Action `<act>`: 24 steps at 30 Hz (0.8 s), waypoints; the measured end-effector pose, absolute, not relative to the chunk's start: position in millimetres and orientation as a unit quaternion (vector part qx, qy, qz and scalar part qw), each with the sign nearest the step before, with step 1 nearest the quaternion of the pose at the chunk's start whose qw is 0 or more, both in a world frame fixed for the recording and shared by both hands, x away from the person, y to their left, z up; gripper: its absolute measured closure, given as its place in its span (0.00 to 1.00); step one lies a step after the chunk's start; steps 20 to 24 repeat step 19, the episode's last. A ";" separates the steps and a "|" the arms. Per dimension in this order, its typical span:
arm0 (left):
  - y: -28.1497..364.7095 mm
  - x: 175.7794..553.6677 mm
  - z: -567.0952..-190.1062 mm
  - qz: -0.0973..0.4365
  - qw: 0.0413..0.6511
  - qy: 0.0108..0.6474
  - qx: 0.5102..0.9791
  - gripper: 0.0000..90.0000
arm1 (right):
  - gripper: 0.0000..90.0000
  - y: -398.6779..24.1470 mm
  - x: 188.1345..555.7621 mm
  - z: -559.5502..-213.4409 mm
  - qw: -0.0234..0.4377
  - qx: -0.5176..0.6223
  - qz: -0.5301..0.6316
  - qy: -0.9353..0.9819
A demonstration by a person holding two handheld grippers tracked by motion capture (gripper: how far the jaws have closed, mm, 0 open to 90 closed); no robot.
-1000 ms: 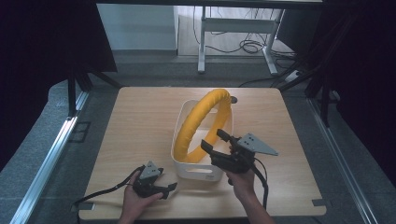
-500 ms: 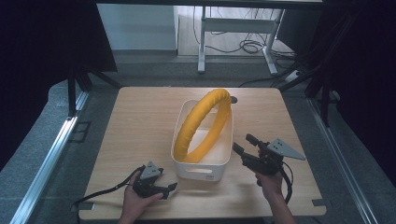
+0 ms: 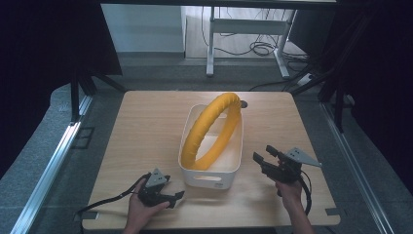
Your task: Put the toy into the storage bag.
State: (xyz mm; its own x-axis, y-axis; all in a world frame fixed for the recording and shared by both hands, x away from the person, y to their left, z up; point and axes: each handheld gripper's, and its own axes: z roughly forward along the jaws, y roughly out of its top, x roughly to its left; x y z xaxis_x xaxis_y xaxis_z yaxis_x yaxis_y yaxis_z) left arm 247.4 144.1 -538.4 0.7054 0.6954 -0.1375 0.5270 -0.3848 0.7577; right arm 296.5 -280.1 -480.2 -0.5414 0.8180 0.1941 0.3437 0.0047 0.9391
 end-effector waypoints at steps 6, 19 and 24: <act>143.6 247.7 -539.2 0.101 0.413 0.370 0.826 0.21 | 0.37 -281.8 298.4 -485.6 0.213 0.435 0.553 0.678; 143.0 249.2 -540.7 0.099 0.411 0.370 0.827 0.21 | 0.36 -278.3 299.5 -496.3 0.218 0.434 0.524 0.700; 143.0 249.2 -540.7 0.099 0.411 0.370 0.827 0.21 | 0.36 -278.3 299.5 -496.3 0.218 0.434 0.524 0.700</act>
